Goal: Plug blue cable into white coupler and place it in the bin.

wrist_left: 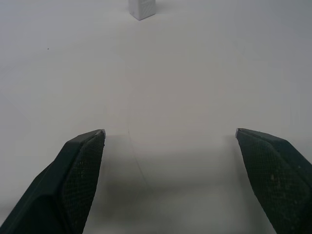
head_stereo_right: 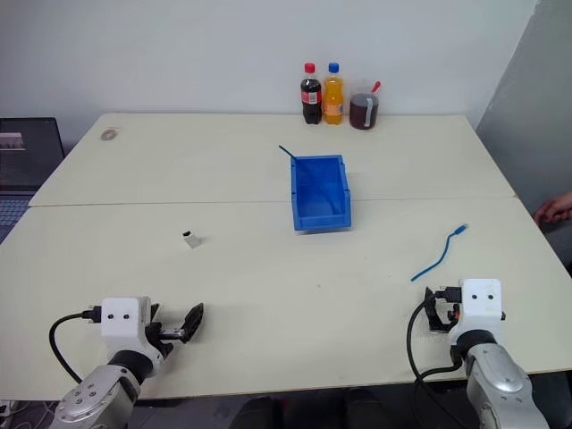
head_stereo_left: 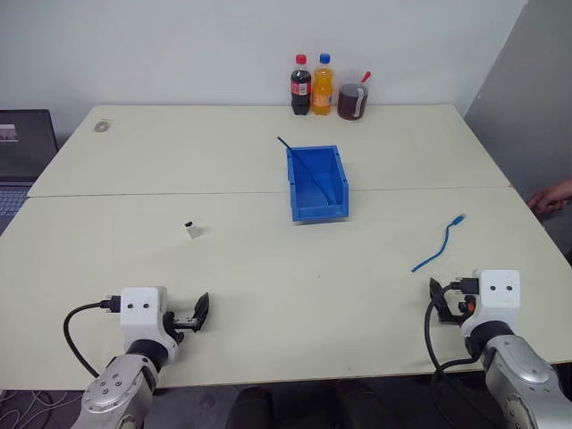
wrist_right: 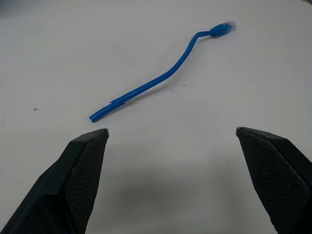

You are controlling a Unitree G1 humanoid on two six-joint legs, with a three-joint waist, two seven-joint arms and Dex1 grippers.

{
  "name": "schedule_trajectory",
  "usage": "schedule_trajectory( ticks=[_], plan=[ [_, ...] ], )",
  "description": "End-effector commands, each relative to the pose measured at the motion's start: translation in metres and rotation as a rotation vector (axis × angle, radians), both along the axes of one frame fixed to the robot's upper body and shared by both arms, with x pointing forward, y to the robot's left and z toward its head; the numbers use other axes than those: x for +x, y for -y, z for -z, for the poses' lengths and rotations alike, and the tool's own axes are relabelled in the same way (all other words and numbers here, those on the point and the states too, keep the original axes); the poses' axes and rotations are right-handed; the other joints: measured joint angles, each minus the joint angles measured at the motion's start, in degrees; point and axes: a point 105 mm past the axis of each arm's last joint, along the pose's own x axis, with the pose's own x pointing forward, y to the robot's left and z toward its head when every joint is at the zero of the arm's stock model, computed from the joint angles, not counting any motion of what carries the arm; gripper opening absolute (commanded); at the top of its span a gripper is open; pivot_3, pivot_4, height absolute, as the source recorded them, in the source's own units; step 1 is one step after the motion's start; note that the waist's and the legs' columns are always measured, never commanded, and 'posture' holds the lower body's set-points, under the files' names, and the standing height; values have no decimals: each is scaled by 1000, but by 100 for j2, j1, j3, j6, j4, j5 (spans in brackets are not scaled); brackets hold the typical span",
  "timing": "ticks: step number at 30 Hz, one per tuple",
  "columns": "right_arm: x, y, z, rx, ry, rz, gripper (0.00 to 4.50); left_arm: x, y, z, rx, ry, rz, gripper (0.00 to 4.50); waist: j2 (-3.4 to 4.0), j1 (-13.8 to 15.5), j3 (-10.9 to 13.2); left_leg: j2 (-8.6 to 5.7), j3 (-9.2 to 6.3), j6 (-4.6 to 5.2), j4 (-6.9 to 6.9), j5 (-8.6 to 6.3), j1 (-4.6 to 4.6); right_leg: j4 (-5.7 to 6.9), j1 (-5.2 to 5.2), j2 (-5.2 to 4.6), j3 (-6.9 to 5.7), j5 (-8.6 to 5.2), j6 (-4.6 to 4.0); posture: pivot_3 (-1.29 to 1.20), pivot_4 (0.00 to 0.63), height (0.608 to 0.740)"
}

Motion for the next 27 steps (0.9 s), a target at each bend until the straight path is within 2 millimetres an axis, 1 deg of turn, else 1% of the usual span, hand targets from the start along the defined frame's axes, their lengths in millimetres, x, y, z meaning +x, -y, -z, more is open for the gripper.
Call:
schedule_trajectory(
  ticks=[1,20,27],
  plan=[
    [1,-1,-11,-4,49,-5,4458,1,-1,-14,40,62,-13,4500,0,-1,0,0,0,0,0,0,0,0,0,0,0,0,0,0,150,740],
    [0,-3,-11,-3,48,11,4458,4,0,-16,7,85,-10,4500,-1,0,-2,-1,0,0,3,0,1,4,1,14,0,0,0,0,150,740],
    [-1,-1,-11,4,49,24,4458,4,3,-11,-12,70,-1,4500,-1,1,-2,1,-1,0,3,0,0,4,1,16,-1,0,0,0,150,740]
  ],
)
